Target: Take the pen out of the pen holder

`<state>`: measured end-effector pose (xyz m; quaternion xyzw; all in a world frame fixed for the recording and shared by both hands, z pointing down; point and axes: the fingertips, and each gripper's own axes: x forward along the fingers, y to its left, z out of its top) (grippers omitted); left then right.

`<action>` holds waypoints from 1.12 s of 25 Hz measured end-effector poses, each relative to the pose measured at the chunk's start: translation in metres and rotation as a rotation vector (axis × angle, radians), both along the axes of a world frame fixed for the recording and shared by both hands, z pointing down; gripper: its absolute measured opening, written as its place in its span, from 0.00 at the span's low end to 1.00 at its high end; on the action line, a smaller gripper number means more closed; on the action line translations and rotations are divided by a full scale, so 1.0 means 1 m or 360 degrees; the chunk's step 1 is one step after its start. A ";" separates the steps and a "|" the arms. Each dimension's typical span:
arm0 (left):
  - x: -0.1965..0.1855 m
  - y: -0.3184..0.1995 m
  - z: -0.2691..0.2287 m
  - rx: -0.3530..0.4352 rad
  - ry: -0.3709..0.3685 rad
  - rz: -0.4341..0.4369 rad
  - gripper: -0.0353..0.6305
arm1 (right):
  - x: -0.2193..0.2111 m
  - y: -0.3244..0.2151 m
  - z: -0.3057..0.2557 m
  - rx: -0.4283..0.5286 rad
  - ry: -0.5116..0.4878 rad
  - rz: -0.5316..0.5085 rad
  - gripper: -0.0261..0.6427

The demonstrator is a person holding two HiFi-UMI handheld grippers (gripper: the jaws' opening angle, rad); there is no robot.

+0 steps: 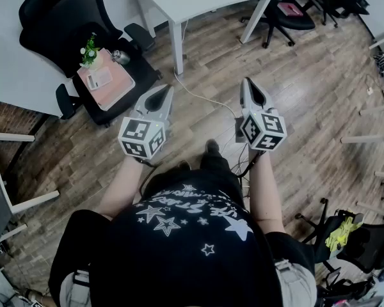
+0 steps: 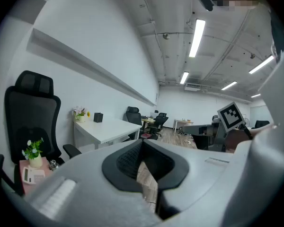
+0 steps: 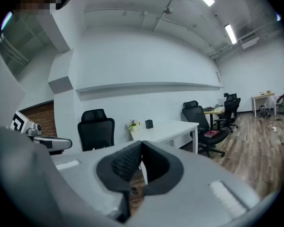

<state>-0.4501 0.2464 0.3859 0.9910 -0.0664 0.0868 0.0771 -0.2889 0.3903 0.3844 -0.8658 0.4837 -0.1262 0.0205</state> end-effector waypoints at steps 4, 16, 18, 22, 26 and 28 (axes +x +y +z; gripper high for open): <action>-0.013 -0.006 0.001 -0.0008 -0.0008 -0.0023 0.07 | -0.012 -0.004 0.002 -0.0027 0.0003 -0.0002 0.04; -0.037 -0.013 0.024 -0.0094 -0.0072 -0.0088 0.07 | -0.037 -0.011 0.018 -0.0088 -0.0005 -0.0071 0.04; -0.036 -0.015 0.022 -0.0089 -0.0063 -0.0089 0.07 | -0.039 -0.015 0.017 -0.0079 -0.0004 -0.0109 0.06; -0.029 -0.015 0.018 -0.0082 -0.0051 -0.0092 0.07 | -0.035 -0.023 0.014 -0.0021 -0.0045 -0.0168 0.34; -0.008 -0.016 0.019 -0.0070 -0.0065 -0.0082 0.07 | -0.009 -0.027 0.018 -0.0002 -0.0094 -0.0156 0.51; 0.007 -0.024 0.022 -0.0066 -0.0077 -0.0092 0.07 | 0.011 -0.033 0.023 0.0000 -0.0110 -0.0142 0.55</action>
